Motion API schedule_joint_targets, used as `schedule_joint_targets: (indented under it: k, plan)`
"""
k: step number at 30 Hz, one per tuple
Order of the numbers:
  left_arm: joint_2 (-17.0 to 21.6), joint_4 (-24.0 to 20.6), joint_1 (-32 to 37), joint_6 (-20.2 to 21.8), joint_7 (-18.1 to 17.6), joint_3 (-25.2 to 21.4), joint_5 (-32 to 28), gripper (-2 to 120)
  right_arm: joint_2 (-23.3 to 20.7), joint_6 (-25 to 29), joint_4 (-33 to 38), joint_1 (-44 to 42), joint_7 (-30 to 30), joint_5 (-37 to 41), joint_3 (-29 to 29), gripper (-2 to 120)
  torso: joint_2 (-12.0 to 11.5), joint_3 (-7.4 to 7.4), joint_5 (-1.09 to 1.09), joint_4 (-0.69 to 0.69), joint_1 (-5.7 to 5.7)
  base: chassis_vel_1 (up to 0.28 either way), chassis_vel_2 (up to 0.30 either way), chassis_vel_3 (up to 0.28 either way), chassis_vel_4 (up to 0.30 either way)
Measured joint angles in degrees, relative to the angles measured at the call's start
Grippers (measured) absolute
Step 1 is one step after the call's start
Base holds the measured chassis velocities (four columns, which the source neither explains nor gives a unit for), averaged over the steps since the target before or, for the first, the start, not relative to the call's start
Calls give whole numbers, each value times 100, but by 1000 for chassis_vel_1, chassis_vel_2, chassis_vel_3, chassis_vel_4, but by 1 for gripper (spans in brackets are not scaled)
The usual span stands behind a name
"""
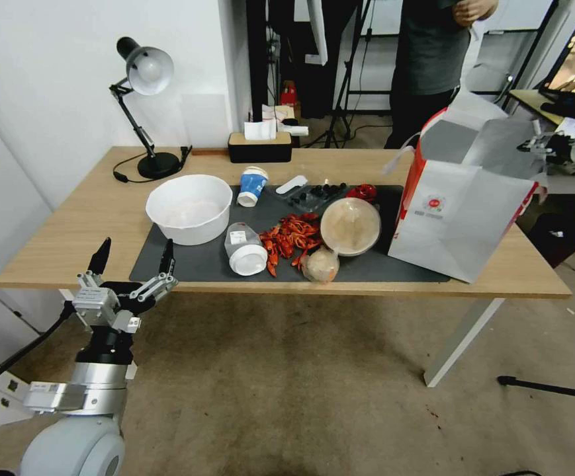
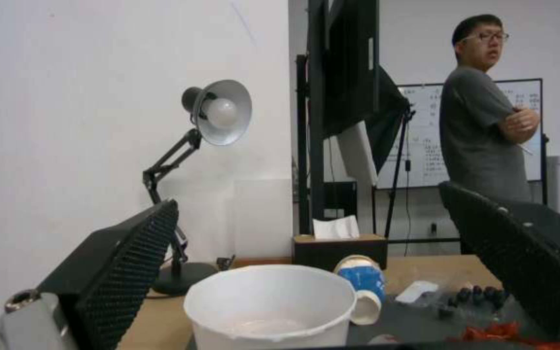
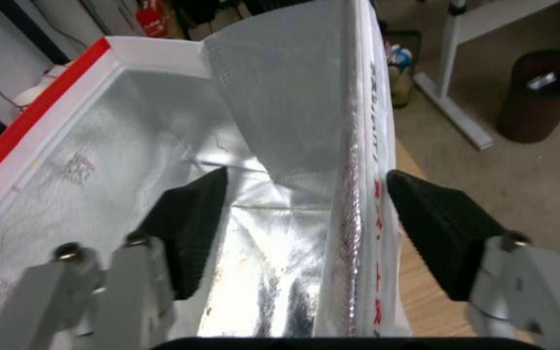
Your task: Pick up the food delivery bag from the floor and place it on the table.
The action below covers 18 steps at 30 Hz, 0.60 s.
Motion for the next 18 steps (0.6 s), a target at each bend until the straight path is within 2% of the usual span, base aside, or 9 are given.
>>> schedule_joint_targets:
  k: [2,3,5,6,8,13,15,17,18]
  plan:
    - [-2,-9,5,-8,-1,-5,0,100,-1,0,49,26,1,-218,-14,77,0,0,1,-1,0,0,0,0,0]
    - [-2,-9,5,-8,-1,-5,0,100,-1,0,49,26,1,-218,-14,77,0,0,1,-1,0,0,0,0,0]
    - [-5,-25,7,-10,-3,-13,-1,100,-37,1,157,14,-4,-503,5,90,0,0,0,-1,0,0,0,0,0]
    - [-5,-25,7,-10,-3,-13,-1,100,-37,1,157,14,-4,-503,5,90,0,0,0,-1,0,0,0,0,0]
    - [-11,-32,6,-12,-7,-20,-3,100,-87,10,277,-91,-39,-687,137,98,0,0,1,-1,0,0,0,0,0]
    - [-23,-32,-3,-24,-10,-30,-6,100,-170,328,556,-469,-450,-1135,425,100,0,0,1,-1,0,0,0,0,0]
    - [-38,-32,-26,-24,-21,-62,-6,100,-209,1100,980,-1170,-1265,-1838,932,100,0,0,-1,1,0,0,0,0,0]
    - [-39,-32,-32,-26,-22,-71,-6,100,-204,1300,1079,-1364,-1440,-2011,1082,100,0,0,0,1,0,0,0,0,0]
    - [-41,-32,-43,-33,-23,-86,2,100,-152,1839,1371,-1951,-1876,-2495,1528,100,0,0,-1,0,0,0,0,0,0]
